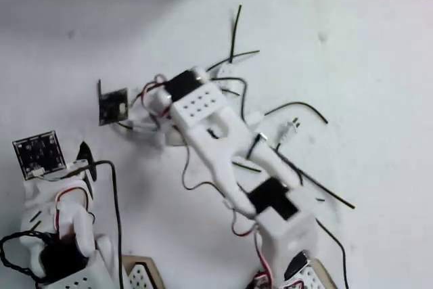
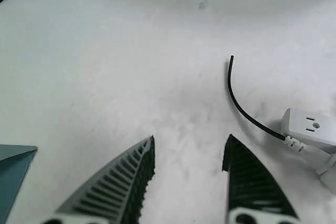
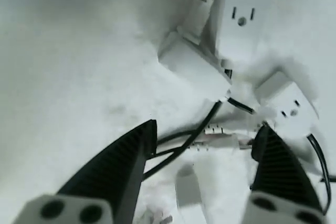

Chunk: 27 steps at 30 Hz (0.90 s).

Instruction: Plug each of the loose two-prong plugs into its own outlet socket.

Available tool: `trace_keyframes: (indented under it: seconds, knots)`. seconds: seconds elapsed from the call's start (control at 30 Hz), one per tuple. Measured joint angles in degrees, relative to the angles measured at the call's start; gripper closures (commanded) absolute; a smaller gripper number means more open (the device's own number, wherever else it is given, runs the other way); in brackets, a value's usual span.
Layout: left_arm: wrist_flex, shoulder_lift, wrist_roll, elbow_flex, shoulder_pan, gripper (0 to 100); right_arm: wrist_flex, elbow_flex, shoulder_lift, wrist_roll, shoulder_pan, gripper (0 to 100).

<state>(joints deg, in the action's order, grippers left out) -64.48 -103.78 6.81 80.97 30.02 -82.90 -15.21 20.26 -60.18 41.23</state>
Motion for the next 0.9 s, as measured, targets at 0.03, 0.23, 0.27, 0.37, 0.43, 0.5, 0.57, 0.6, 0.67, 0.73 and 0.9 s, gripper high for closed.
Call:
trace_keyframes:
  seconds: [0.03,0.23,0.27,0.37,0.43,0.5,0.57,0.6,0.67,0.73,0.9]
  knots:
    - [0.0,0.0,0.0,0.0,0.0,78,0.9,0.0,1.4,0.0,0.4,71.2]
    - [0.0,0.0,0.0,0.0,0.0,78,5.3,0.0,8.9,0.0,0.7,71.5]
    - [0.0,0.0,0.0,0.0,0.0,78,5.5,0.0,9.8,0.0,0.7,71.6]
    - [0.0,0.0,0.0,0.0,0.0,78,6.2,-0.1,11.6,0.0,0.8,77.2]
    - [0.0,0.0,0.0,0.0,0.0,78,6.8,-0.2,12.0,0.0,0.8,82.9]
    - [0.0,0.0,0.0,0.0,0.0,78,6.9,-0.2,12.0,0.0,0.9,86.5]
    - [0.0,0.0,0.0,0.0,0.0,78,7.6,-0.2,12.6,0.0,1.4,89.0]
    - [0.0,0.0,0.0,0.0,0.0,78,7.8,-0.2,12.7,0.0,1.7,90.2]
    - [0.0,0.0,0.0,0.0,0.0,78,7.6,-0.2,12.7,-0.1,2.2,93.9]
    - [0.0,0.0,0.0,0.0,0.0,78,7.5,-0.2,12.7,-0.2,2.6,97.7]
    - [0.0,0.0,0.0,0.0,0.0,78,5.3,-1.9,12.8,-0.2,2.6,97.7]
